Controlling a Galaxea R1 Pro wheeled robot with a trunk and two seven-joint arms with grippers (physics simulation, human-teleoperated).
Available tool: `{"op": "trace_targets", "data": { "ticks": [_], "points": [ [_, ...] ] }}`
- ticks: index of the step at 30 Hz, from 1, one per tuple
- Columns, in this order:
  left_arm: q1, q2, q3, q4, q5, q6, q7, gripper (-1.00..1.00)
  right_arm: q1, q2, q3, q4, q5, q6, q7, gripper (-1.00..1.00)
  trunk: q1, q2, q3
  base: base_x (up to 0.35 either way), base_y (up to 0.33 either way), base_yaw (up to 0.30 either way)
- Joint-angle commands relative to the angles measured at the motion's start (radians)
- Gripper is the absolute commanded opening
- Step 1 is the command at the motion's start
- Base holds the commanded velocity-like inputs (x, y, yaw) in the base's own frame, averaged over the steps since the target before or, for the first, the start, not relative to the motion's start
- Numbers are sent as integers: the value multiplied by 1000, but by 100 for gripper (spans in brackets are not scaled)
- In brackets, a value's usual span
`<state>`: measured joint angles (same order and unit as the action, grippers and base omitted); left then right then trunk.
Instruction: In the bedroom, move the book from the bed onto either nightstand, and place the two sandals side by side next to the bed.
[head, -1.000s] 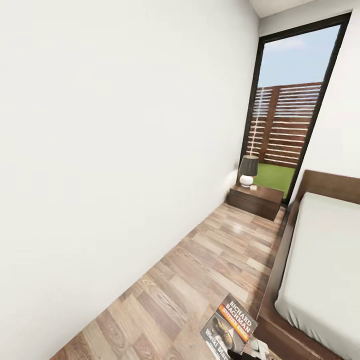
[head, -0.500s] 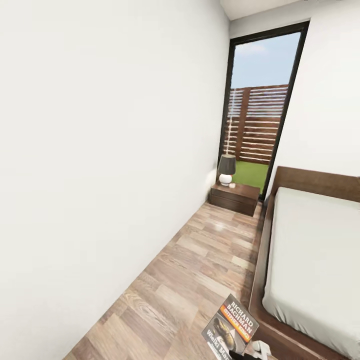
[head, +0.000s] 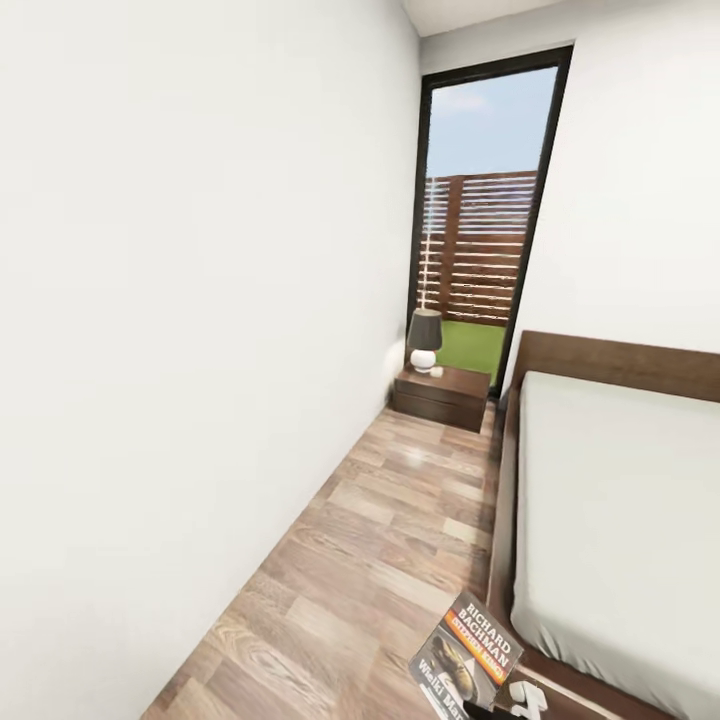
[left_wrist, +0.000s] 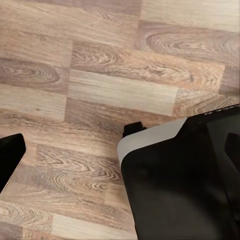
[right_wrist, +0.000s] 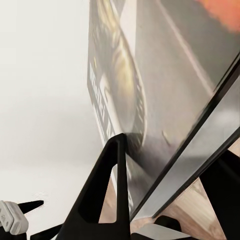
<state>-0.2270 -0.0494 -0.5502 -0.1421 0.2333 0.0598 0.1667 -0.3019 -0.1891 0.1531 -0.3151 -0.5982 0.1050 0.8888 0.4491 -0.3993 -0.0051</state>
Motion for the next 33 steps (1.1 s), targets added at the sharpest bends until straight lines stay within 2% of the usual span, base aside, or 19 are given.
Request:
{"op": "trace_targets", "data": {
  "ticks": [1,13,21,26,33],
  "points": [
    [0,0,-9,-2,9,7,5,100,0,-1,3,-1,-12,10,1,-100,1,-1,-1,294,136,-29],
    [0,-1,-8,-2,9,16,5,100,0,-2,0,-2,-12,11,2,-100,1,-1,-1,294,162,-7],
    [0,-1,-9,-2,9,17,5,100,-3,-19,-4,-2,-18,14,-5,-100,1,-1,-1,298,159,-1],
    [0,-1,-10,-3,9,43,4,100,-5,-24,-5,-2,-22,14,-6,-100,1,-1,-1,308,52,0],
    [0,-3,-44,-7,10,62,1,100,-4,-27,-5,-2,-24,13,-7,-100,1,-1,-1,266,14,0]
  ]
}}
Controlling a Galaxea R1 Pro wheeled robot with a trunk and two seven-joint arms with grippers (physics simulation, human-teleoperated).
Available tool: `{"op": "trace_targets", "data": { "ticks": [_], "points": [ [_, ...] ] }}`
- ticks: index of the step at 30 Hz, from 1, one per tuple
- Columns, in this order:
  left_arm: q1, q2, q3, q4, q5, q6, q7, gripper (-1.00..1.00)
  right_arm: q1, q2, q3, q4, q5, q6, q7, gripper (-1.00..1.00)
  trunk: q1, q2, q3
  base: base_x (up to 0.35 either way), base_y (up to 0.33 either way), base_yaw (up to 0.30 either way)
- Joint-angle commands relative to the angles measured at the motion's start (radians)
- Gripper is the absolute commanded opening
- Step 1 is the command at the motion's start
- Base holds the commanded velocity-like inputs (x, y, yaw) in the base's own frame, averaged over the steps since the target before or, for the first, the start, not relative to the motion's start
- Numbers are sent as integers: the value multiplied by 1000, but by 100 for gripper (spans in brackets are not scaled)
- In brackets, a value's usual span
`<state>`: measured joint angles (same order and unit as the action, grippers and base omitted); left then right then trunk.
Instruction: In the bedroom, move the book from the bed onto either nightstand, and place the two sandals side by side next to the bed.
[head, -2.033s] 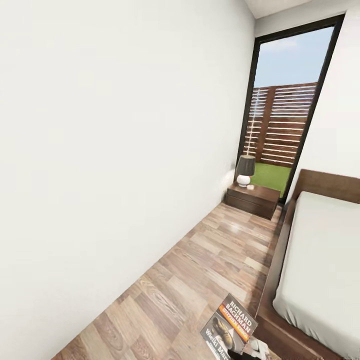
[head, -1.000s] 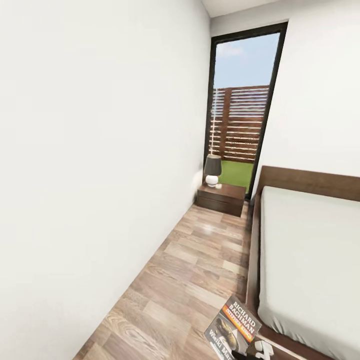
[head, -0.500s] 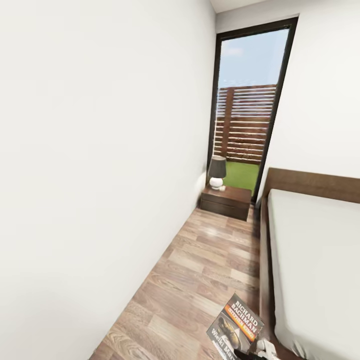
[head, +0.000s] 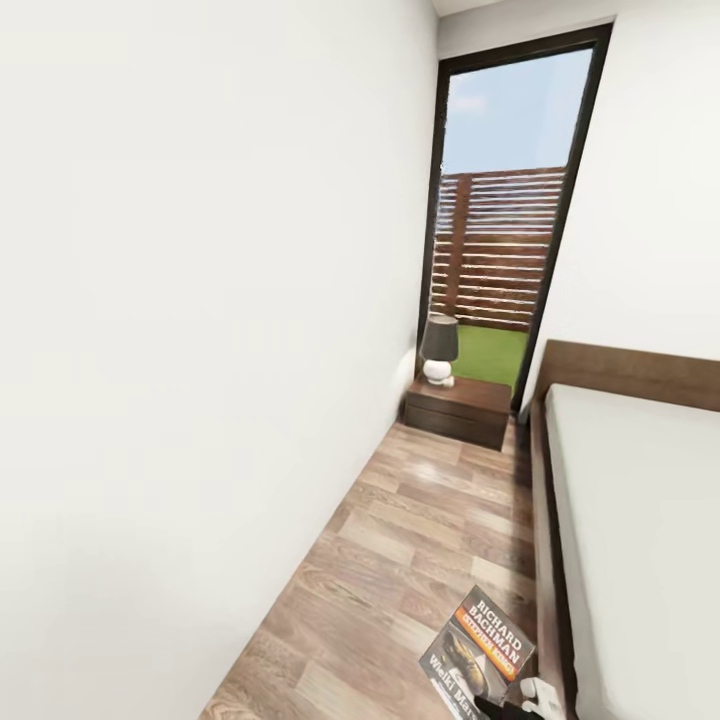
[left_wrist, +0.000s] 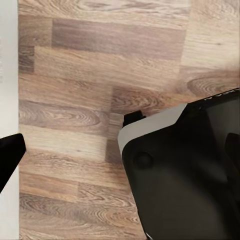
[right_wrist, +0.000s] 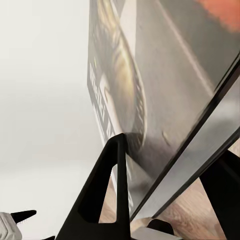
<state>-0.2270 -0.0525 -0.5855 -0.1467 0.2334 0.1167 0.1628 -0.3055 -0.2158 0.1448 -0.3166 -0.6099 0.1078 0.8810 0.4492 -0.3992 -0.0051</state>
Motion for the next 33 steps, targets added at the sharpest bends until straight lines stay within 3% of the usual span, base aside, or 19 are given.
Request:
{"op": "trace_targets", "data": {
  "ticks": [1,5,11,24,33],
  "points": [
    [0,0,-16,-3,10,6,5,100,0,-1,3,-1,-13,11,1,-100,1,-1,-1,212,5,0],
    [0,-3,-40,-6,10,10,5,100,1,-7,3,-1,-13,40,2,-100,1,-1,-1,184,3,-25],
    [0,-6,-47,-6,10,12,5,100,3,-15,3,-5,-12,111,6,-100,1,-1,-1,162,1,-161],
    [0,-10,-49,-6,10,12,7,100,3,-16,3,-10,-11,128,10,-100,1,-1,0,194,2,-74],
    [0,-10,-50,-5,10,12,7,100,3,-14,3,-10,-10,128,10,-100,1,-1,0,284,81,-217]
  ]
}}
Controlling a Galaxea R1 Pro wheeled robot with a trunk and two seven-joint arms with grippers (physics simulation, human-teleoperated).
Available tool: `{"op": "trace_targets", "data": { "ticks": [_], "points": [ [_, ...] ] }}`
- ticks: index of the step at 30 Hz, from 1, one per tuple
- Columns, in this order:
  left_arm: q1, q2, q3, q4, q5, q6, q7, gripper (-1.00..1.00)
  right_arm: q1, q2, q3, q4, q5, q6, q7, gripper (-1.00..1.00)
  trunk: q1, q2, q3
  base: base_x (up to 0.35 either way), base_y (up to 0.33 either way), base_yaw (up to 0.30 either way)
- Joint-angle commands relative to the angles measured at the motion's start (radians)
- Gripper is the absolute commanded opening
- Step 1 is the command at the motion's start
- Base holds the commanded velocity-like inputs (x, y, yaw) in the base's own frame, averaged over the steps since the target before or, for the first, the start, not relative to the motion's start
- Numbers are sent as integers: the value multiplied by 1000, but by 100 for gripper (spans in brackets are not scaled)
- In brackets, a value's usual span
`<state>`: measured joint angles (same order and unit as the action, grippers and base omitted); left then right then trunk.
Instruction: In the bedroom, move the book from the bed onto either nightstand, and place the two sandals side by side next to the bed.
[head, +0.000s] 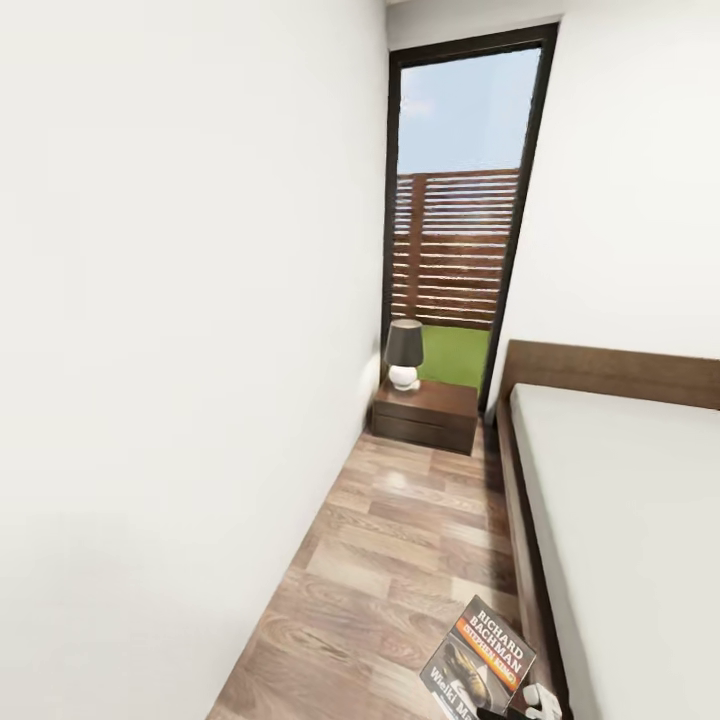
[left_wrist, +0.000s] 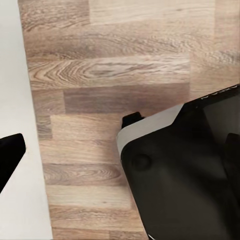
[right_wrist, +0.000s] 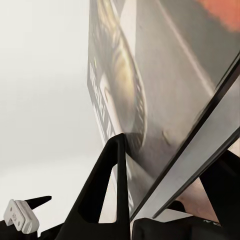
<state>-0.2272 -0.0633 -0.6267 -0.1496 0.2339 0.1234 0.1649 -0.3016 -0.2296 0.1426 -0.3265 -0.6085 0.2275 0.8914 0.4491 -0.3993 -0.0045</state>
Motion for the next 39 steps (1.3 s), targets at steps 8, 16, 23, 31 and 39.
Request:
{"op": "trace_targets", "data": {
  "ticks": [8,16,23,31,39],
  "points": [
    [0,0,-10,-2,9,5,6,100,-1,-2,5,1,-12,9,0,-100,1,-1,-1,320,53,-276],
    [0,0,-10,-2,9,6,5,100,-1,-2,5,1,-12,8,0,-100,1,-1,-2,335,8,-173],
    [0,0,-10,-2,9,7,6,100,-1,-1,5,1,-12,7,0,-100,1,-1,-2,338,1,-38],
    [0,-1,-10,-3,9,16,6,100,-1,2,5,1,-11,7,0,-100,1,-1,-8,339,10,-72],
    [0,0,-11,-4,9,18,6,100,-1,1,6,1,-11,7,0,-100,1,-1,-11,339,63,-50]
  ]
}}
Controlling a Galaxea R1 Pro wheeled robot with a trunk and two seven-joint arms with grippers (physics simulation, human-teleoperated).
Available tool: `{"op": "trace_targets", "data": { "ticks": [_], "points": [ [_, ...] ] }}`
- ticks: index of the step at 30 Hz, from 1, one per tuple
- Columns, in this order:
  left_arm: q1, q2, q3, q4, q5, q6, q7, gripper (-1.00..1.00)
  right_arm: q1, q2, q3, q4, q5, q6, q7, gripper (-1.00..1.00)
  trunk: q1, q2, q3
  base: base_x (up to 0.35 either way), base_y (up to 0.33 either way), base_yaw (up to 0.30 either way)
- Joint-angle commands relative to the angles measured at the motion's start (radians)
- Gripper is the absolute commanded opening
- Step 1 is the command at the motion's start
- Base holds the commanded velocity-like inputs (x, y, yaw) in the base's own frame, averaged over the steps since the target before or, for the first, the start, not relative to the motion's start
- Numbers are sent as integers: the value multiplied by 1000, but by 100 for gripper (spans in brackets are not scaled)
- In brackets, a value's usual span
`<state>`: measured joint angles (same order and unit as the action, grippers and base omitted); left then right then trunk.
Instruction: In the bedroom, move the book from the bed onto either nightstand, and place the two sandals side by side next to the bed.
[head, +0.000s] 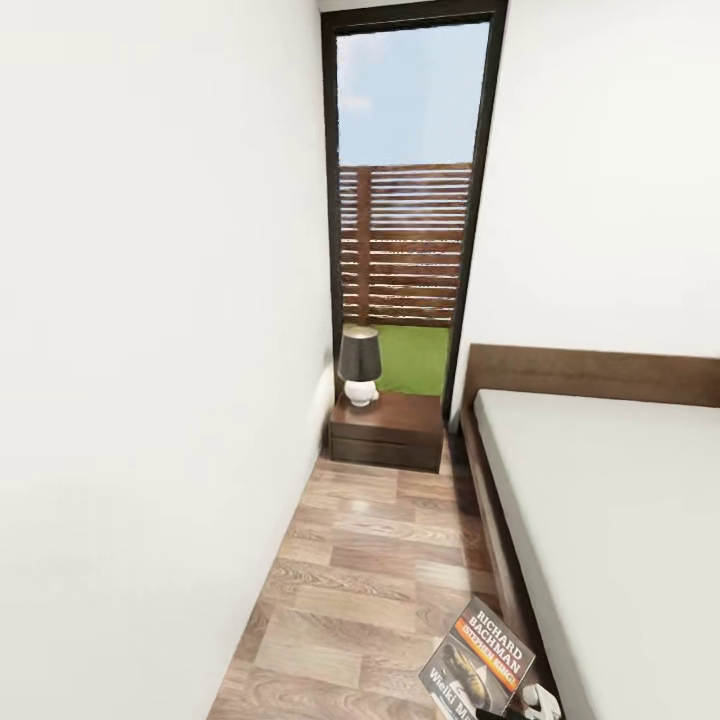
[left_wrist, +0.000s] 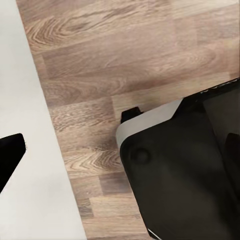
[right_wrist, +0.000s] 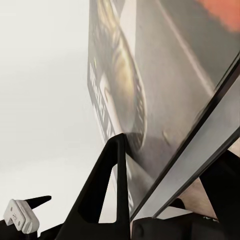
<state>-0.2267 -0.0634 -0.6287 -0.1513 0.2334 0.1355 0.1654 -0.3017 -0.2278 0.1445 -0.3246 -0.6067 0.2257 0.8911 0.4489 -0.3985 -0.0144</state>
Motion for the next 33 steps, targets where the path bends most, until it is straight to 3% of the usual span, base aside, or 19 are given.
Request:
{"op": "trace_targets", "data": {
  "ticks": [1,12,33],
  "points": [
    [0,0,-9,-2,9,5,5,100,-1,-1,4,-1,-13,9,0,-100,1,-2,-2,339,71,-97],
    [0,0,-10,-2,9,6,5,100,-1,1,4,-1,-12,9,0,-100,1,-2,-2,339,73,-199],
    [0,0,-11,-2,9,6,5,100,-1,2,4,-1,-12,8,-1,-100,1,-2,-2,339,24,-87]
  ]
}}
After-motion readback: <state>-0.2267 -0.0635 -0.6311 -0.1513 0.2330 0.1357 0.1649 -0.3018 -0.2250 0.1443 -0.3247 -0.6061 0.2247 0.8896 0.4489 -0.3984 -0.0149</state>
